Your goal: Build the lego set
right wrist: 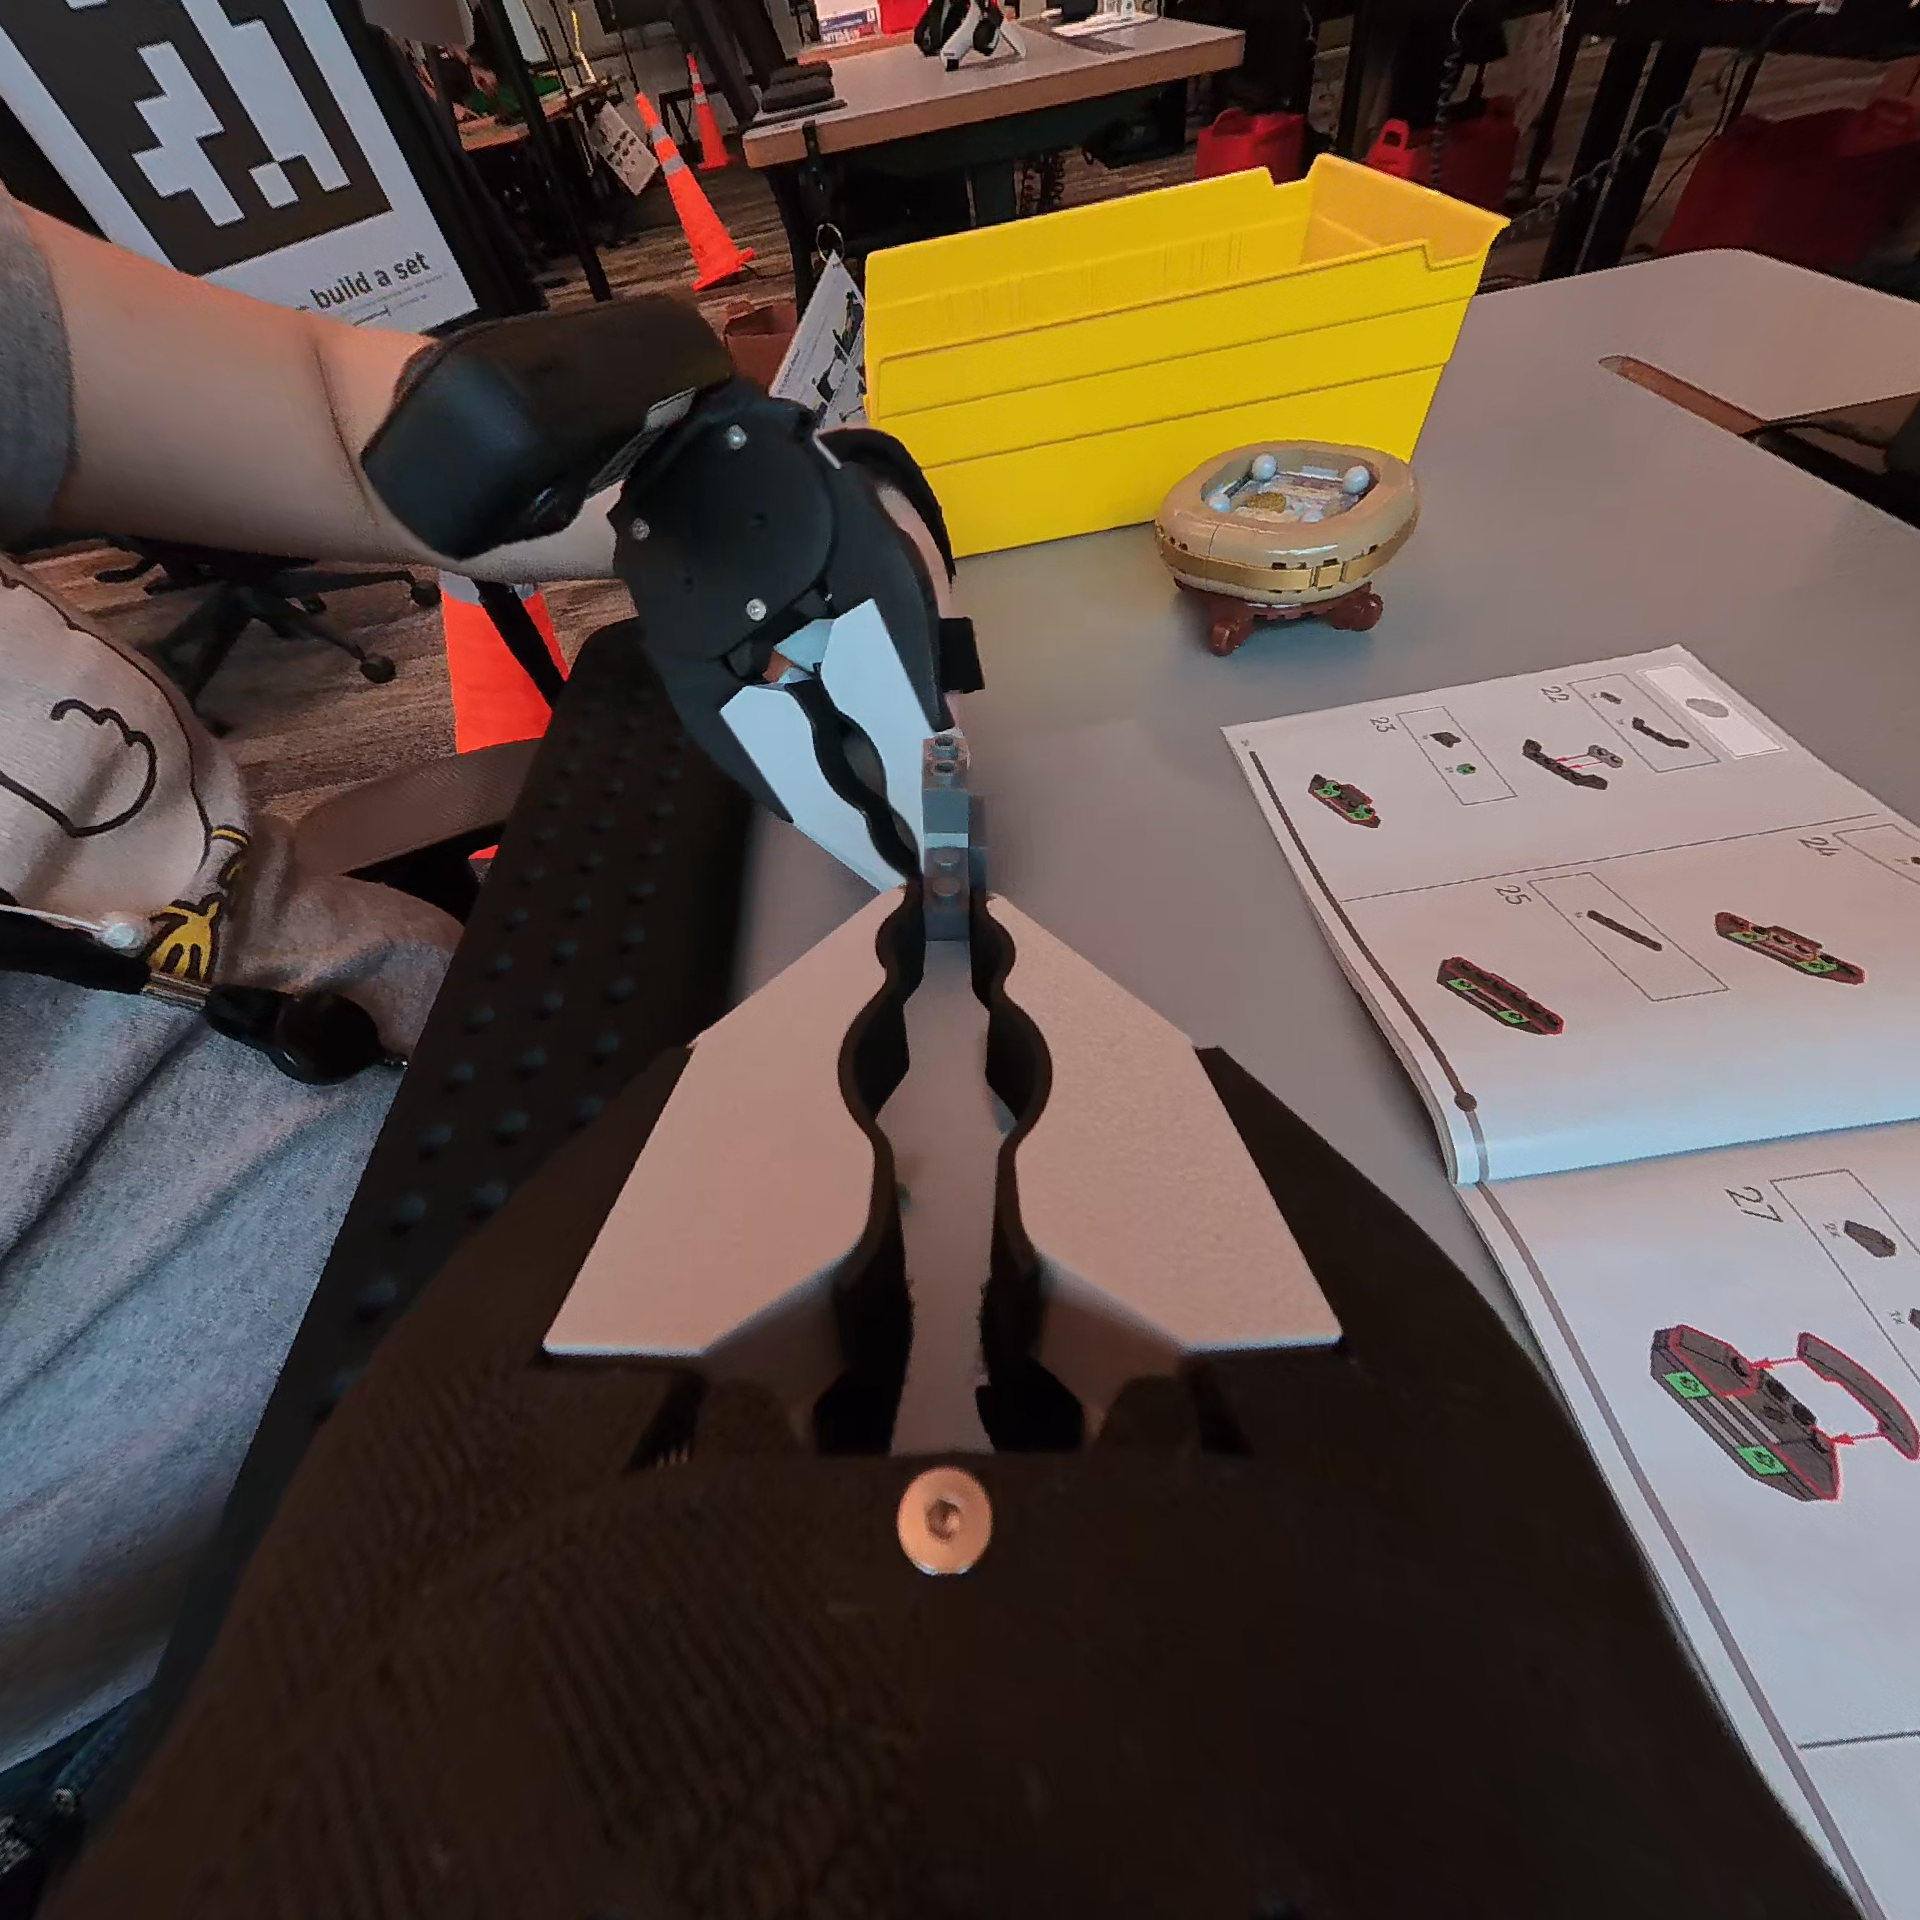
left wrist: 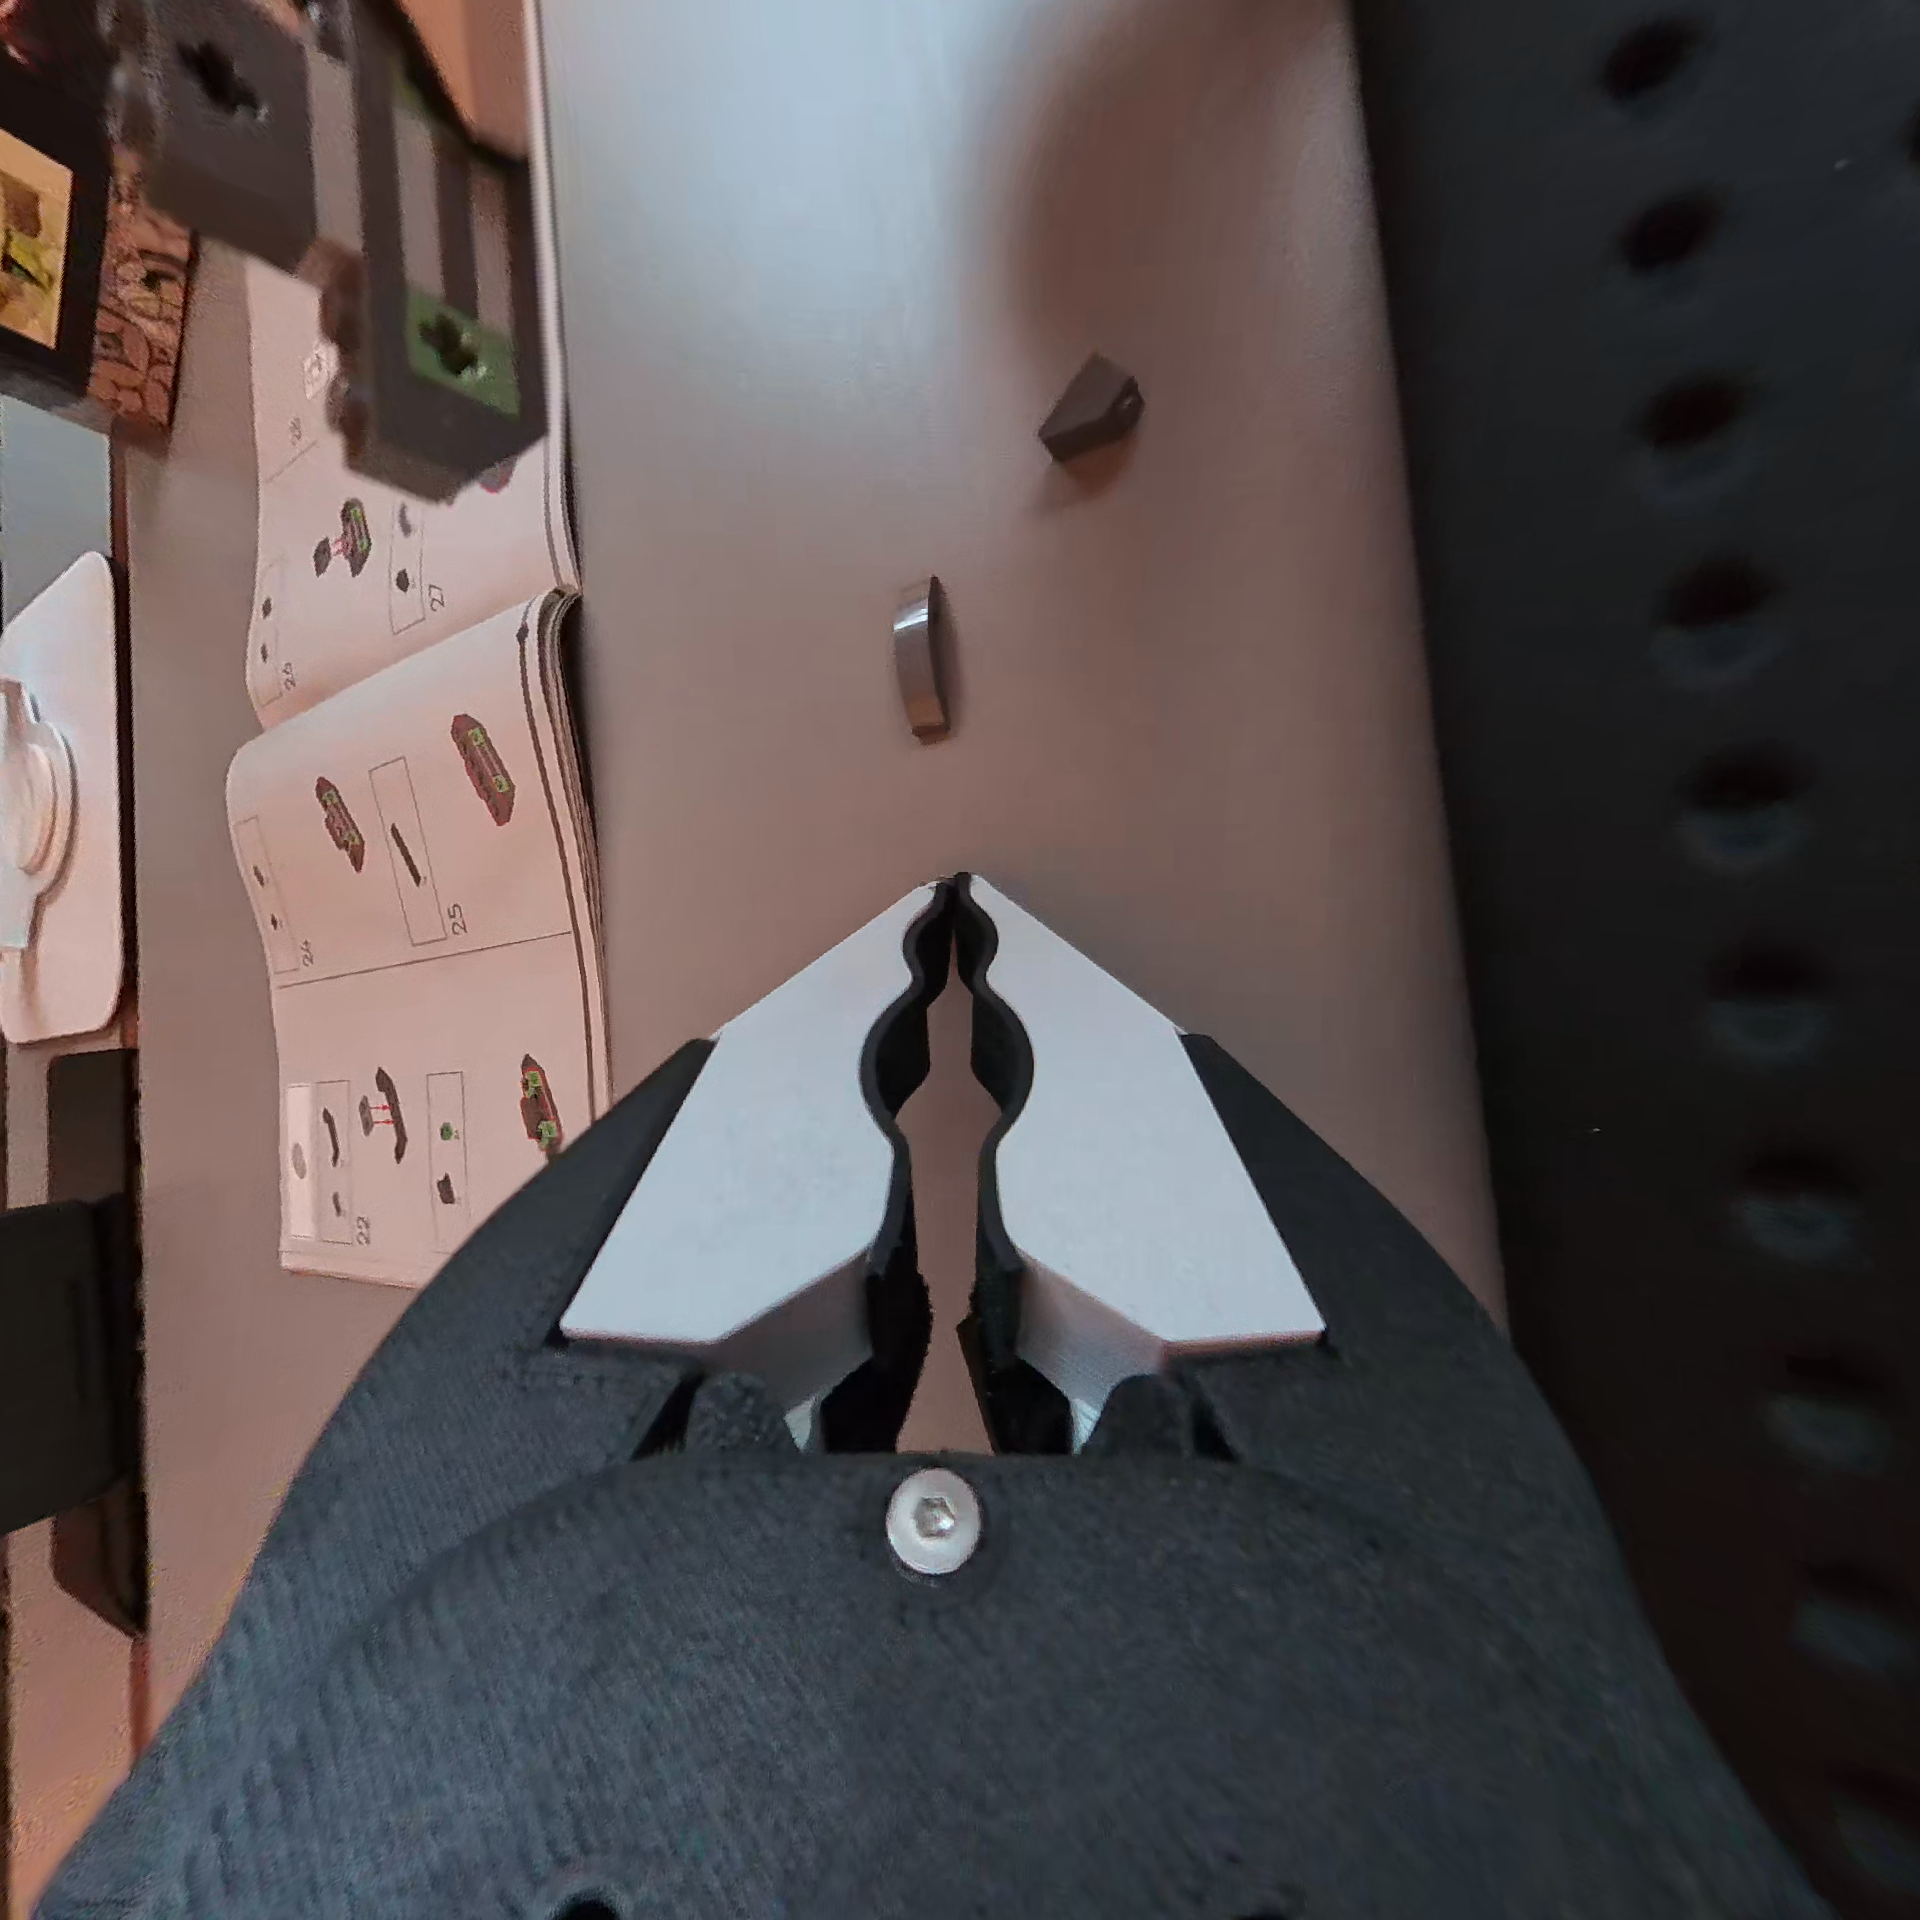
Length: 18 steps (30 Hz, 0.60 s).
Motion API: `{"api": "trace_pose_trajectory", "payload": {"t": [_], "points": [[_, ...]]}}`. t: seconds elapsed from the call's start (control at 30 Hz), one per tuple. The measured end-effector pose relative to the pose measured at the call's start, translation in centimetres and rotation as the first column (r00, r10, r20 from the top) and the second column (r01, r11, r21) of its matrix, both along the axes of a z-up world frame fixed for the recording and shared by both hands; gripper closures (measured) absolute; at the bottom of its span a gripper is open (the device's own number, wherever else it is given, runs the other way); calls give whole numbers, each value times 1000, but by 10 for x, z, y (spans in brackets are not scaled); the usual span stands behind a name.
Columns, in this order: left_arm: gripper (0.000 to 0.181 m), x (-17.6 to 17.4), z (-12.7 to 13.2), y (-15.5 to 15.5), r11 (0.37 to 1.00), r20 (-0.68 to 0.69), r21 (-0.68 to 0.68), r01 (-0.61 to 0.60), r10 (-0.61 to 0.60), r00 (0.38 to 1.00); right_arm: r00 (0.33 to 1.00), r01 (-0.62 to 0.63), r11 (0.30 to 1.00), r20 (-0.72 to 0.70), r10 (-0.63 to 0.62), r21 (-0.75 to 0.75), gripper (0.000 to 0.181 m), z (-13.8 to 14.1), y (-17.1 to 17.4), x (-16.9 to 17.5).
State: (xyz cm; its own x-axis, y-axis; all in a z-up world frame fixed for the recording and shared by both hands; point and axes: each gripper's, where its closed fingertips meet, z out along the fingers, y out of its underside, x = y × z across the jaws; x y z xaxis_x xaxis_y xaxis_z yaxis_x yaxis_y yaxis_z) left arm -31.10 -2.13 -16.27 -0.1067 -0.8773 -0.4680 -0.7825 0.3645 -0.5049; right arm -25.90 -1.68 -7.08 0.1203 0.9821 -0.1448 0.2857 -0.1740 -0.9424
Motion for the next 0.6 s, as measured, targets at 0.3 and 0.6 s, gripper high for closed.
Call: {"api": "trace_pose_trajectory", "payload": {"t": [0.3,0.6], "points": [[181,-11,4,8,918,185,-363,-162,241,953,1000,-16,1000,11,16,-2,175,-2,-3,-2],[175,-14,40,13,876,359,-452,-166,349,865,983,56,996,180,-44,-64,175,-43,15,8]]}}
